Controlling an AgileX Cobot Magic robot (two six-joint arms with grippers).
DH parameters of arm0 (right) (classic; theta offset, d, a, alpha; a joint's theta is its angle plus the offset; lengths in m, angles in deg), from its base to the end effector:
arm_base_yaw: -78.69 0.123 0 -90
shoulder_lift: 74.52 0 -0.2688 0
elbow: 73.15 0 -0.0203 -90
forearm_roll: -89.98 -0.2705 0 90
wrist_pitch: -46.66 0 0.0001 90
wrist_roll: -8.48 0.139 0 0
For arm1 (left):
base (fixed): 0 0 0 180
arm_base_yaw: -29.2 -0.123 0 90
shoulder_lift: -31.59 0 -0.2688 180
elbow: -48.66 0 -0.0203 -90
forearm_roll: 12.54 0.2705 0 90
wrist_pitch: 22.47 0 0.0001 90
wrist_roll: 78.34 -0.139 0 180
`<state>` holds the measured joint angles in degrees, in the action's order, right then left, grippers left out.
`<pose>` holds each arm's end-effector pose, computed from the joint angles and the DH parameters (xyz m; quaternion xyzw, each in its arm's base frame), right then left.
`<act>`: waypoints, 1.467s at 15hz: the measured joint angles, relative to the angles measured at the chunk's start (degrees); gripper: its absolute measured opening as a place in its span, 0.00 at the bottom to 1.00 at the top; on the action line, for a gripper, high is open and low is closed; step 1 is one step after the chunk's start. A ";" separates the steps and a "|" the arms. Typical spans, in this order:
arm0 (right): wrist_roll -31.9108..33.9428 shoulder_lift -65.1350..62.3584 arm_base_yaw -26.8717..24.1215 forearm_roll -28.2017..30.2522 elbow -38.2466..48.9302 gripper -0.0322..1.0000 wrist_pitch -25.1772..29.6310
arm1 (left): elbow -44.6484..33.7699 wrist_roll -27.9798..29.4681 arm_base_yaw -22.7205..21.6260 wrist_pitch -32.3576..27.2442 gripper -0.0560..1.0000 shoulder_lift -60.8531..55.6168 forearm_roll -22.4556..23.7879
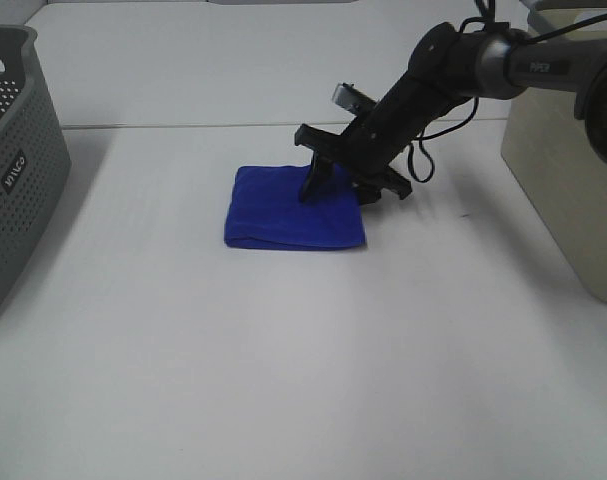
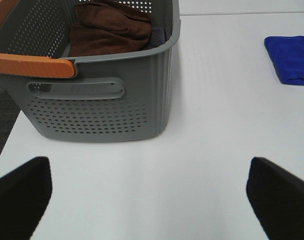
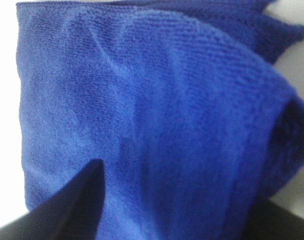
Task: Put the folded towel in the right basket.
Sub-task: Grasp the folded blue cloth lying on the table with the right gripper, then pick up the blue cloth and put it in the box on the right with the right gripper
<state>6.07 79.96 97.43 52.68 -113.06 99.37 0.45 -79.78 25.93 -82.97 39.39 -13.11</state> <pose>0.4869 0.2360 0.0298 -0.0112 0.9558 0.2864 0.0649 0.0709 0.0028 0.2654 -0.0134 0.8503 0.0167 0.5259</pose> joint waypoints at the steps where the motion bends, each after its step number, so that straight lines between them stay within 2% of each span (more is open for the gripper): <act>1: 0.00 0.57 1.32 -0.80 0.00 0.42 -1.49 | 0.00 0.00 0.00 0.00 0.98 0.00 0.00; 2: 0.00 0.97 2.23 -1.03 0.00 0.23 -2.69 | 0.00 0.00 0.00 0.00 0.98 0.00 0.00; 3: 0.00 1.09 2.58 -1.20 0.00 0.14 -3.15 | 0.00 0.00 0.00 0.00 0.98 0.00 0.00; 6: -0.57 0.92 2.64 -1.49 0.00 0.15 -2.58 | 0.00 0.00 0.00 0.00 0.98 0.00 0.00; 7: -1.49 0.29 2.41 -0.74 -0.34 0.15 -0.80 | 0.00 0.00 0.00 0.00 0.98 0.00 0.00; 10: -3.21 -4.81 -0.06 0.57 -6.53 0.15 9.91 | 0.00 0.00 0.00 0.00 0.98 0.00 0.00; 13: -3.90 -14.27 -6.36 1.32 -15.70 0.15 15.93 | 0.00 0.00 0.00 0.00 0.98 0.00 0.00; 17: -3.84 -23.72 -20.45 2.69 -20.00 0.15 16.50 | 0.00 0.00 0.00 0.00 0.98 0.00 0.00; 19: -2.98 -26.87 -27.73 7.56 -19.65 0.15 16.50 | 0.00 0.00 0.00 0.00 0.98 0.00 0.00; 21: -2.98 -28.19 -32.60 14.73 -17.30 0.15 16.73 | 0.00 0.00 0.00 0.00 0.98 0.00 0.00; 22: -2.98 -28.19 -33.58 16.33 -16.67 0.15 16.84 | 0.00 0.00 0.00 0.00 0.98 0.00 0.00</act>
<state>3.10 51.77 63.85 69.01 -129.73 116.22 0.45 -79.78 25.93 -82.97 39.39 -13.11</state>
